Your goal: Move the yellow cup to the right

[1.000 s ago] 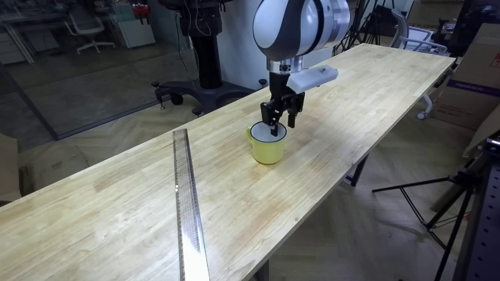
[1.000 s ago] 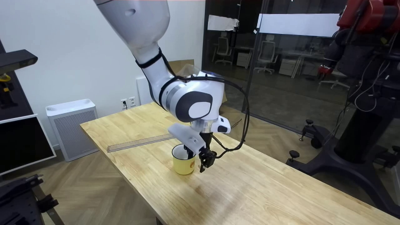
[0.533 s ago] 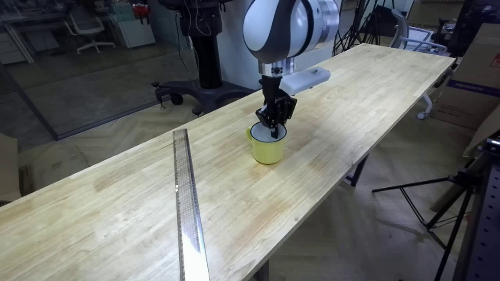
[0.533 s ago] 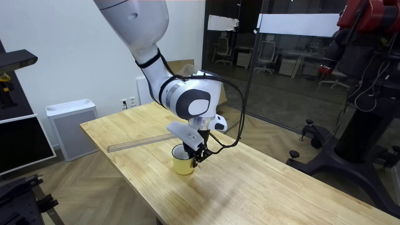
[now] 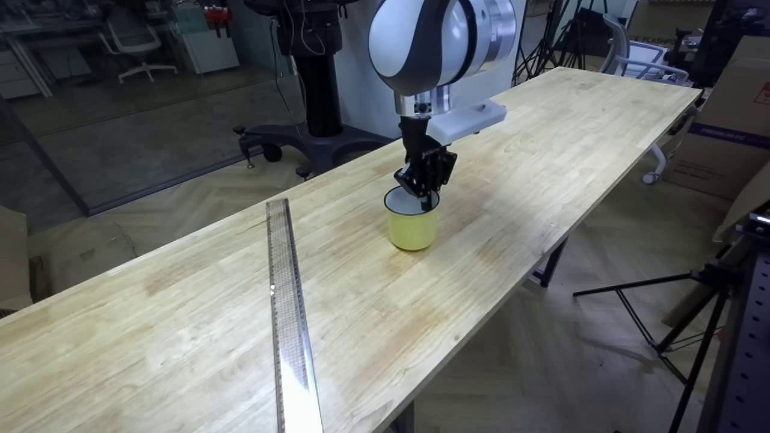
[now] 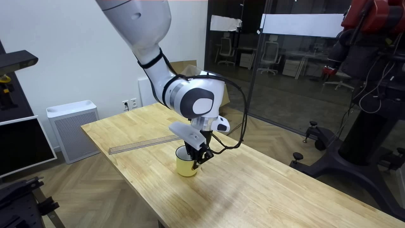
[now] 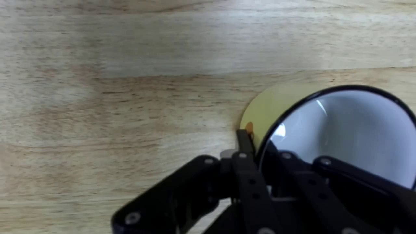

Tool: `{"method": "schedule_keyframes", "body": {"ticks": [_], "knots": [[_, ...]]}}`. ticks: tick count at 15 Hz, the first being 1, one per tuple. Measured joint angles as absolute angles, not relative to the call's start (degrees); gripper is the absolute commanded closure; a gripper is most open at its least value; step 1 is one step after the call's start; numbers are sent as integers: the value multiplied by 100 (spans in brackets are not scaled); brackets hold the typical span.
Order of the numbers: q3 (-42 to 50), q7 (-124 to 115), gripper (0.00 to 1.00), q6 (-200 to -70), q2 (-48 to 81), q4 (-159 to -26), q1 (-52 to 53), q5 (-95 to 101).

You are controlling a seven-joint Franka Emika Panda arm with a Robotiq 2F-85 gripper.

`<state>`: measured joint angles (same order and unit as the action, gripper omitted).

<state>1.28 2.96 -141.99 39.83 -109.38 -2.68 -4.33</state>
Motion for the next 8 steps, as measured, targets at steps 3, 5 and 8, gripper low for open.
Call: {"method": "schedule_keyframes", "body": {"ticks": [3,5,8], "knots": [[272,18,98,-14117,3971,-10930,-262,-434],[439,-209,98,-14111,3958,-10941,-255,-430],[700,-459,98,-14252,3936,-11003,-293,-442]]}}
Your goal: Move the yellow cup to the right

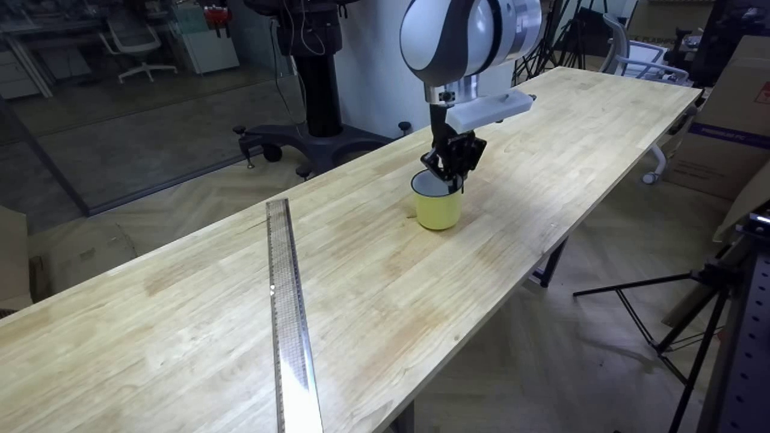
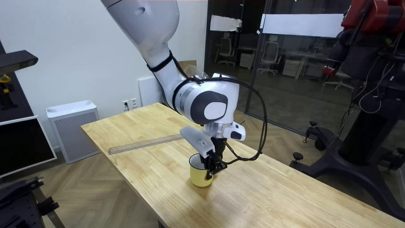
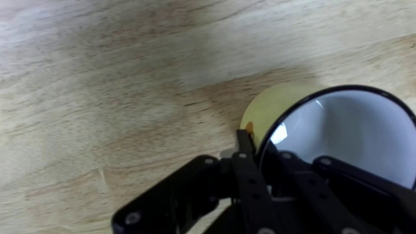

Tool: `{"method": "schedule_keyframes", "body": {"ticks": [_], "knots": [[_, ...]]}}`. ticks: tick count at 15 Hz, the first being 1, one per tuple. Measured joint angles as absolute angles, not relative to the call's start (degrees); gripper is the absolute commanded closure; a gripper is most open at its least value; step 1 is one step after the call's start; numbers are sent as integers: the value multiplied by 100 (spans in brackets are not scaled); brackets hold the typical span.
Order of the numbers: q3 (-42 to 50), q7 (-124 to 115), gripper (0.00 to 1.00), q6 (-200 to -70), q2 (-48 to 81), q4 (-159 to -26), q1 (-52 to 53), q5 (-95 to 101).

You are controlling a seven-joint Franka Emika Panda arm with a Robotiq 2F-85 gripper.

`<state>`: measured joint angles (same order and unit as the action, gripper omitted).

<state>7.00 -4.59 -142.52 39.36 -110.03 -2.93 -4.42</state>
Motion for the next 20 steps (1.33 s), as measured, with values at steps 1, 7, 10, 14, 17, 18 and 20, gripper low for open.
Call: {"method": "schedule_keyframes", "body": {"ticks": [1,7,10,14,17,18,20], "knots": [[760,-512,98,-14347,3924,-11045,-329,-453],[837,-671,98,-14795,3819,-11361,-645,-753],[836,-672,65,-14976,3768,-11507,-750,-905],[849,-692,45,-15242,3704,-11673,-808,-937],[888,-738,26,-15456,3643,-11757,-799,-929],[904,-763,18,-15517,3601,-11790,-784,-920],[957,-809,6,-15626,3480,-11868,-717,-899]]}}
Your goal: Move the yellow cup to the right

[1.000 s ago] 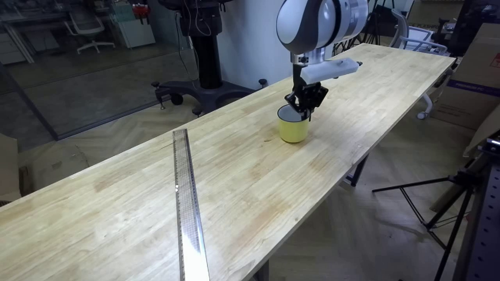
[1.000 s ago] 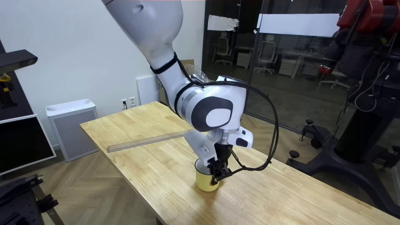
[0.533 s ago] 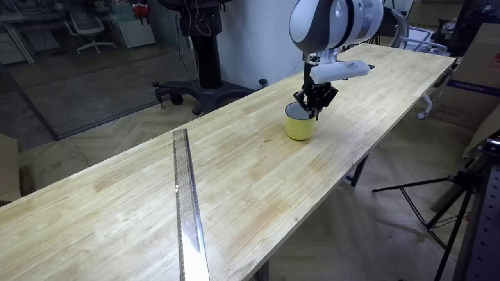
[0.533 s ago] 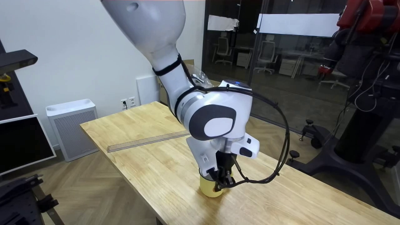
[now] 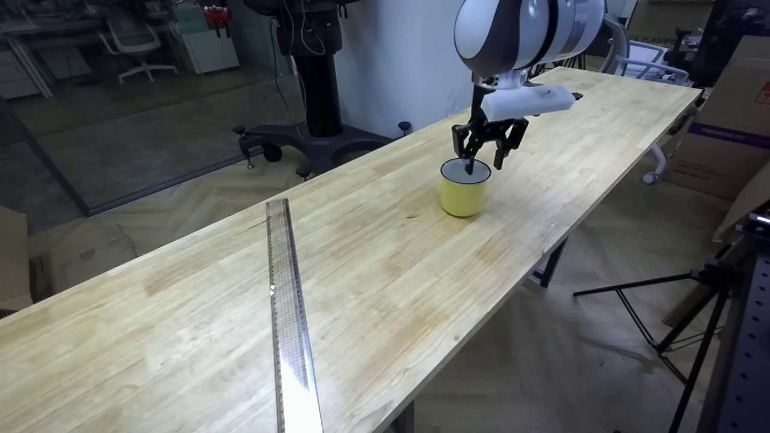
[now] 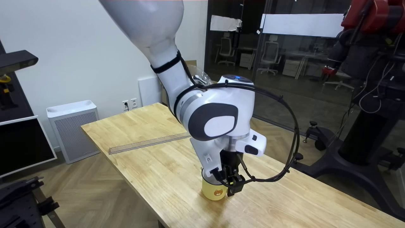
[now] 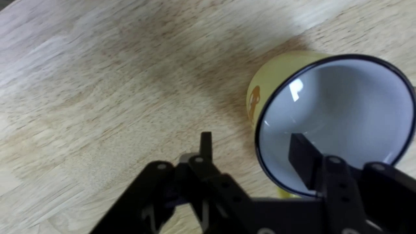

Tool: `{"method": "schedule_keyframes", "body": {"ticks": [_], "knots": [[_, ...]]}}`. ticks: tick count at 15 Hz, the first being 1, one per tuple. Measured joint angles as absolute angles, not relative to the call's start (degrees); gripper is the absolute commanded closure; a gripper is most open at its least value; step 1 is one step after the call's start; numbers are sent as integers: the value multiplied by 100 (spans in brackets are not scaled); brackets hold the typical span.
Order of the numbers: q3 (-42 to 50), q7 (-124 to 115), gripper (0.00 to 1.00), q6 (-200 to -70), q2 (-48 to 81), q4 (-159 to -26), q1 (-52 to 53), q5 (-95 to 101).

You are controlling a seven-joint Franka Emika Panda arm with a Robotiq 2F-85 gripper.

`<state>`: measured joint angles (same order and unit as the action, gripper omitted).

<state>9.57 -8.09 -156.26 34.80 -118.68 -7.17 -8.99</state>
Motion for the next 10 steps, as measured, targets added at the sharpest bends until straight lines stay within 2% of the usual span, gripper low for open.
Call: {"method": "schedule_keyframes", "body": {"ticks": [2,10], "knots": [[1017,-879,0,-15682,3314,-11955,-611,-881],[1040,-1121,0,-15706,2477,-12410,-289,-879]]}}
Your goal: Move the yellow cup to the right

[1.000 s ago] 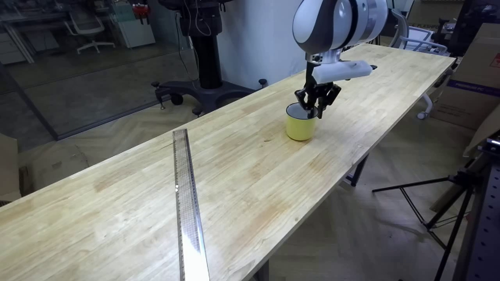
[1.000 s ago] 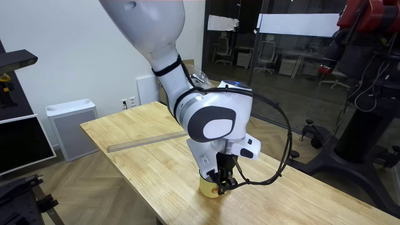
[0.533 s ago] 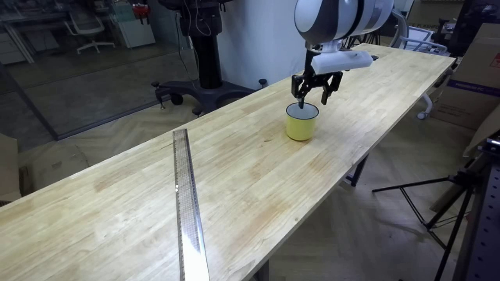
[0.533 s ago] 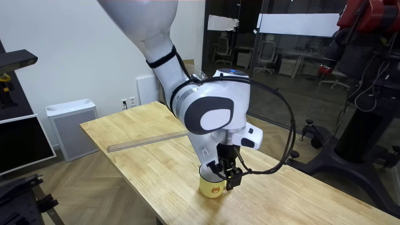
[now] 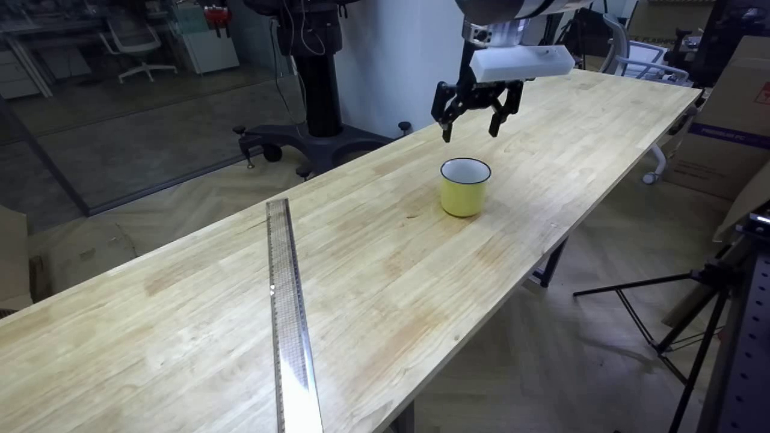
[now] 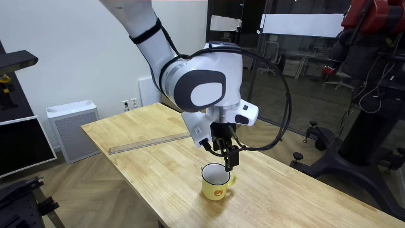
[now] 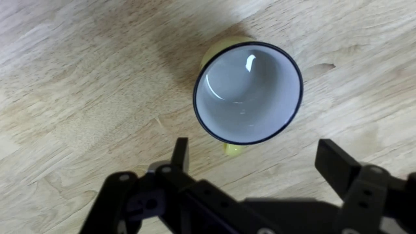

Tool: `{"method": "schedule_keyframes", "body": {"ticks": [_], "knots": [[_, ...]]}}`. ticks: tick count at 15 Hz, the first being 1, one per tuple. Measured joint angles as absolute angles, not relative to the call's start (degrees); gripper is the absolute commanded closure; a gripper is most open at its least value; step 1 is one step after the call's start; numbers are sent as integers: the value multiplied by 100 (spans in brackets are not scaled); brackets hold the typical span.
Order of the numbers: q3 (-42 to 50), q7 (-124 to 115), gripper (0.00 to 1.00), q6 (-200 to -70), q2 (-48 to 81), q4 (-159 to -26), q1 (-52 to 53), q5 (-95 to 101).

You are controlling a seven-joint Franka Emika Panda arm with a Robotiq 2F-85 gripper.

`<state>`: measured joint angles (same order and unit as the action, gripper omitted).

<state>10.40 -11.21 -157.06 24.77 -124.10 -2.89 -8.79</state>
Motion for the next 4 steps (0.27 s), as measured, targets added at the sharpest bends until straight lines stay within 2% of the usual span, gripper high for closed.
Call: {"method": "schedule_keyframes", "body": {"ticks": [4], "knots": [[1020,-1156,0,-15738,2257,-12573,-281,-888]]}}
